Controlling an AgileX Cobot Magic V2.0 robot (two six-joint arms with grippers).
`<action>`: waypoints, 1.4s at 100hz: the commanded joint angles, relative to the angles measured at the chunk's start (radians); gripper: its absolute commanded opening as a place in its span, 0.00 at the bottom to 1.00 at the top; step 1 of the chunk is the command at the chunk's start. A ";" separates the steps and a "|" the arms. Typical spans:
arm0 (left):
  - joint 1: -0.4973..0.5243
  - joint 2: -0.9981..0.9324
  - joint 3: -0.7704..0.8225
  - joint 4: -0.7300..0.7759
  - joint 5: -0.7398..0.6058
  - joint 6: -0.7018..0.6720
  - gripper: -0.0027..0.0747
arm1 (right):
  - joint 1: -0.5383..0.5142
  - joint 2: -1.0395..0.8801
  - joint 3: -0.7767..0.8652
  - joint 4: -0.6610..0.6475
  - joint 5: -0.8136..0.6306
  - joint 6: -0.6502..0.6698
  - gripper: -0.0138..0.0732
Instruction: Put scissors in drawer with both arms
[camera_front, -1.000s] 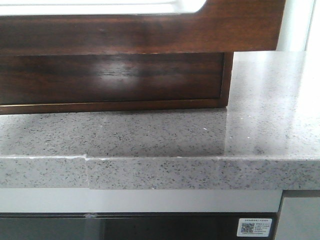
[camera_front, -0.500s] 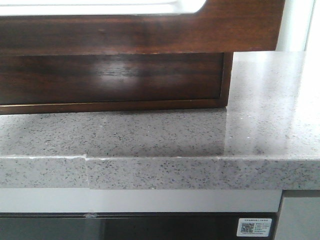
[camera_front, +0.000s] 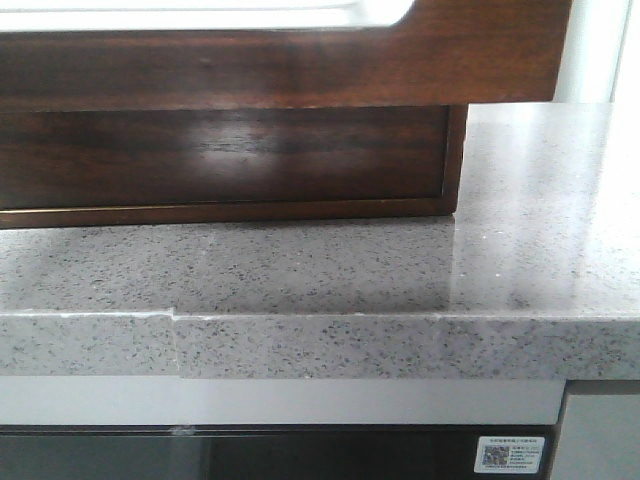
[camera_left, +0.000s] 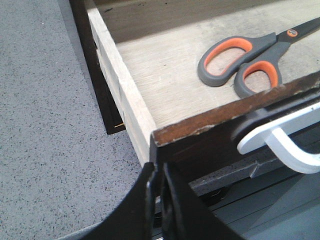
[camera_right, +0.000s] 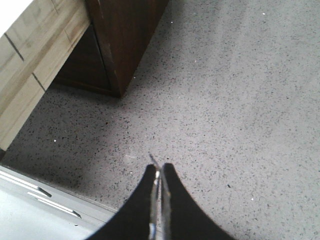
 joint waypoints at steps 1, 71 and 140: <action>-0.006 0.005 -0.031 -0.006 -0.060 -0.003 0.01 | -0.008 -0.001 -0.025 0.019 -0.068 -0.003 0.08; 0.016 -0.094 0.030 0.006 -0.102 -0.006 0.01 | -0.008 -0.001 -0.025 0.019 -0.024 -0.003 0.08; 0.154 -0.541 0.772 -0.026 -0.840 -0.013 0.01 | -0.008 -0.001 -0.024 0.019 -0.021 -0.003 0.08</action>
